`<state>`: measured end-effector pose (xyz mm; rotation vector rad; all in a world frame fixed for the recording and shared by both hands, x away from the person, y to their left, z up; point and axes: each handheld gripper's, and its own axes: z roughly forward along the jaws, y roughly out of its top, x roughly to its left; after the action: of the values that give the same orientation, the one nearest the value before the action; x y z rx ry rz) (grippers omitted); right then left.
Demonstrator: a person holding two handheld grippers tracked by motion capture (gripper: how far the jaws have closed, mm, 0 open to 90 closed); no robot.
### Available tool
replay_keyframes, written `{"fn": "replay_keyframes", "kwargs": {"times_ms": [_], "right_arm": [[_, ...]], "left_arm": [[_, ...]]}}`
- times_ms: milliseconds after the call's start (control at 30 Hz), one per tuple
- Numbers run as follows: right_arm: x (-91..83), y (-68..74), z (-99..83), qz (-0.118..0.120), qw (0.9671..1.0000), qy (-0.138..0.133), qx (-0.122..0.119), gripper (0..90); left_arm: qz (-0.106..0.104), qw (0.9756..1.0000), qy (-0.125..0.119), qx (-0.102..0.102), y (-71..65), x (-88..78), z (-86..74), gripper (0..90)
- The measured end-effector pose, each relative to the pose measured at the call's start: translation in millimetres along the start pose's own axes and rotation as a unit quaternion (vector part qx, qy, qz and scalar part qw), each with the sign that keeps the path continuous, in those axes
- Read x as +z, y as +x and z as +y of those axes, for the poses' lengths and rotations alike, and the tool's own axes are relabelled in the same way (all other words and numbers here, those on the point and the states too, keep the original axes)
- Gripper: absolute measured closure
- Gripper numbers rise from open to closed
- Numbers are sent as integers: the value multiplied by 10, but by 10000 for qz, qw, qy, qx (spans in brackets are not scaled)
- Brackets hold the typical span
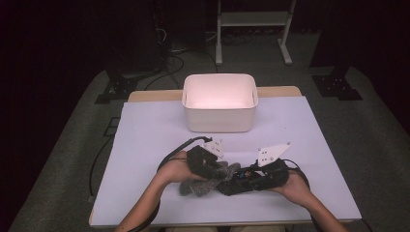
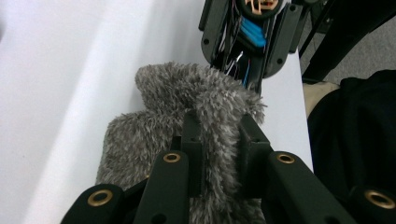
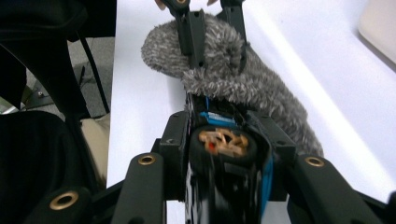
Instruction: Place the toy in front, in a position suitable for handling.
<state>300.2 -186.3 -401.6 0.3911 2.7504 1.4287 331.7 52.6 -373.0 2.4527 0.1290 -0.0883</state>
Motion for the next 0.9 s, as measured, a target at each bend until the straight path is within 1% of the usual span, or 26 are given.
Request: {"fn": "replay_keyframes", "kwargs": {"times_ms": [67, 200, 233, 400, 467, 567, 633, 700, 833, 900], "right_arm": [[-16, 1, -36, -16, 10000, 40, -12, 597], [-48, 1, -129, -35, 9999, 131, 21, 595], [-52, 0, -152, -31, 9999, 128, 35, 595], [-66, -15, -260, -18, 9999, 142, 77, 594], [-66, -15, -302, -24, 9998, 195, 86, 590], [-57, -9, -360, -65, 9996, 259, 90, 585], [-60, -7, -360, -59, 9996, 258, 107, 585], [-50, -6, -340, -83, 9994, 321, 52, 582], [-12, 10, -282, -126, 9986, 504, -90, 551], [41, 19, -261, -117, 9977, 655, -126, 540]], "left_arm": [[3, 10000, 5, 26, -7, 21, 10, 764], [58, 9998, 111, 125, -13, 66, 54, 764], [56, 9999, 97, 109, -17, 75, 60, 764], [52, 9998, 98, 167, -29, 106, 100, 762], [33, 9997, 109, 201, -33, 113, 112, 762], [24, 9997, 130, 189, -43, 123, 120, 761], [38, 9997, 153, 204, -45, 118, 120, 761], [53, 9996, 173, 221, -45, 112, 115, 760], [38, 9995, 191, 252, -66, 110, 125, 759], [-12, 9994, 217, 266, -89, 116, 143, 760]]}}
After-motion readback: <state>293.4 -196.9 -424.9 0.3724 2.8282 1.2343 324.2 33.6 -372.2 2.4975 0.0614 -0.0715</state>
